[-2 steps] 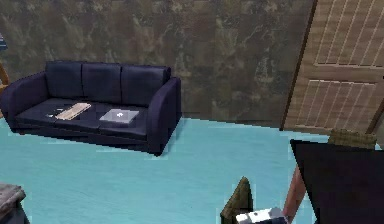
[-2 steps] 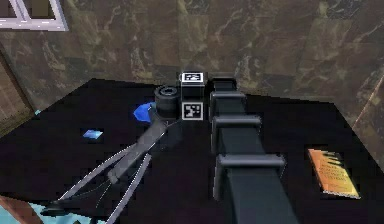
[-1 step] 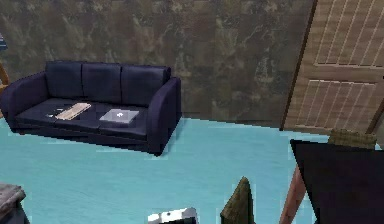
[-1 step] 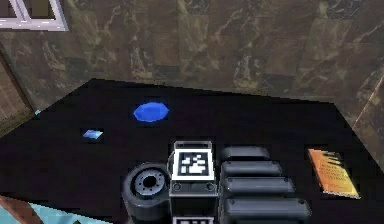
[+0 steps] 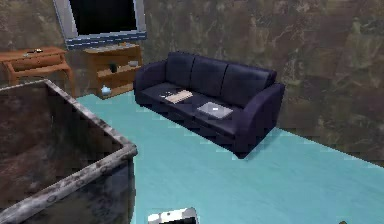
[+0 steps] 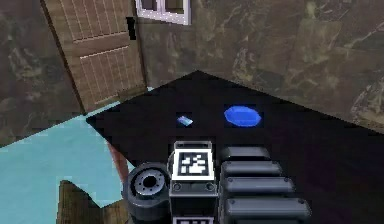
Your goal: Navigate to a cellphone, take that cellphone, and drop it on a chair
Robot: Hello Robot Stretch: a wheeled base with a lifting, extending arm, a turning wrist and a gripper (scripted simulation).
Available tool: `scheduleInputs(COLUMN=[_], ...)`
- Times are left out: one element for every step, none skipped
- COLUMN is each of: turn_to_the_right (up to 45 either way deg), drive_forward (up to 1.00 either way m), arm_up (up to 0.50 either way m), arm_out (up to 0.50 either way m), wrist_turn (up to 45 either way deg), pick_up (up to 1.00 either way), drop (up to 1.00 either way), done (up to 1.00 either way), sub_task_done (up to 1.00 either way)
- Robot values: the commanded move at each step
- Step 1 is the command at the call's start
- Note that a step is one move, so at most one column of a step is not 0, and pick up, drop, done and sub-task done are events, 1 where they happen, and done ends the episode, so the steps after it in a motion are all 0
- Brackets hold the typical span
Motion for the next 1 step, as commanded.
scheduleInputs(turn_to_the_right=[0.0], drive_forward=[0.6], arm_up=[0.0], arm_out=[0.0], wrist_turn=[0.0], pick_up=[0.0], drop=[0.0], done=[0.0], sub_task_done=[0.0])
